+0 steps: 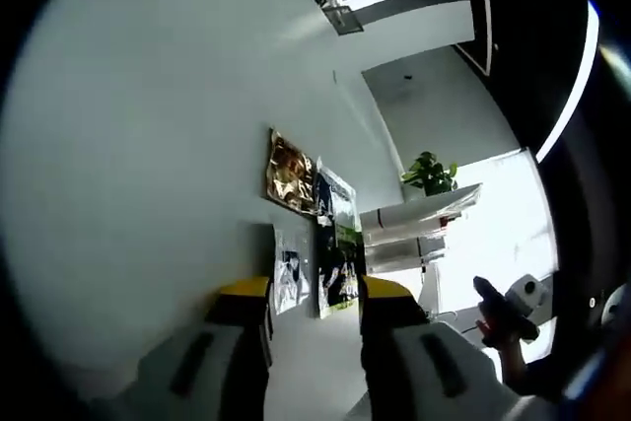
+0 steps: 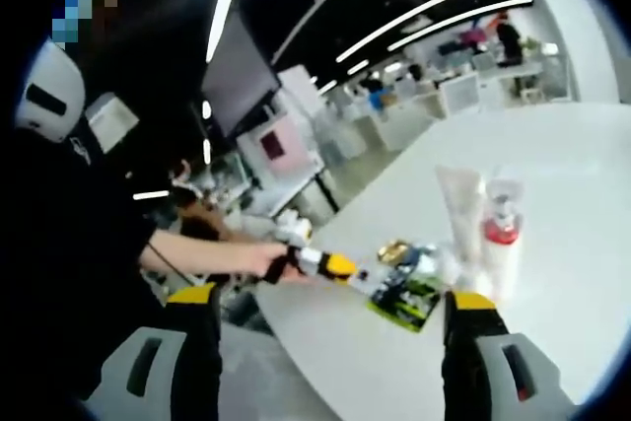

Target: Arrange the skincare products in the storage area until every visible bottle or jar stands upright without overlapping.

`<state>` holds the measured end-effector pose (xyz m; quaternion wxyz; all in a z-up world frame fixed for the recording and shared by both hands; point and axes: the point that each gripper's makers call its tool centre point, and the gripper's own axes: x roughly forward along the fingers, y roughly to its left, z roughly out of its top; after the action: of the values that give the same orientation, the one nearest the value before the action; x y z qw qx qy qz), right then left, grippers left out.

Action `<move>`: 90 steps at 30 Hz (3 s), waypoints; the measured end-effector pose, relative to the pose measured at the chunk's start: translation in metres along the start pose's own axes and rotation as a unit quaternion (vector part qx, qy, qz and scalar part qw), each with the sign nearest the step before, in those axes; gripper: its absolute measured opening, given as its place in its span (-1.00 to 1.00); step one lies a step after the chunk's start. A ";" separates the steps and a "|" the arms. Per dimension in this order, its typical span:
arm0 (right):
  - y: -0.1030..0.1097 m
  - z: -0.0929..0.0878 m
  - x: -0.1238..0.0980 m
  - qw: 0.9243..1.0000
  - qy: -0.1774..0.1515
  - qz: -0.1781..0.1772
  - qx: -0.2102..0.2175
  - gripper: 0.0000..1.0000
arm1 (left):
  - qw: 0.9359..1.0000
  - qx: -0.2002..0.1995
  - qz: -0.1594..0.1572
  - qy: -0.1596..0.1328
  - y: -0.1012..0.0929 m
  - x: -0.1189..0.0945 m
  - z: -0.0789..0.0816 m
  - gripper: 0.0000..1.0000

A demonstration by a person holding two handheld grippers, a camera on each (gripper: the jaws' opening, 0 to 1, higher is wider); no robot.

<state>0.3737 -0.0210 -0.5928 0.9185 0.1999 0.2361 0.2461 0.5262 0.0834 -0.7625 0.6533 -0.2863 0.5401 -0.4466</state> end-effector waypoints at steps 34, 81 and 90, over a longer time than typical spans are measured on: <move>-0.002 0.004 -0.004 0.999 -0.020 -0.025 -0.007 0.98 | 0.997 0.058 0.034 -0.034 -0.008 -0.016 0.023 0.23; -0.007 0.016 -0.124 0.981 -0.083 -0.149 -0.092 0.99 | 0.845 0.494 0.146 -0.142 -0.178 -0.189 -0.025 0.99; 0.000 0.011 -0.121 0.979 -0.077 -0.149 -0.116 0.99 | 0.855 0.465 0.166 -0.159 -0.165 -0.201 -0.041 0.99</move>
<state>0.2862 -0.0901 -0.5434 0.9773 0.0734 0.1616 0.1160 0.4383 0.1953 -0.5406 0.8517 0.0772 0.1981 -0.4790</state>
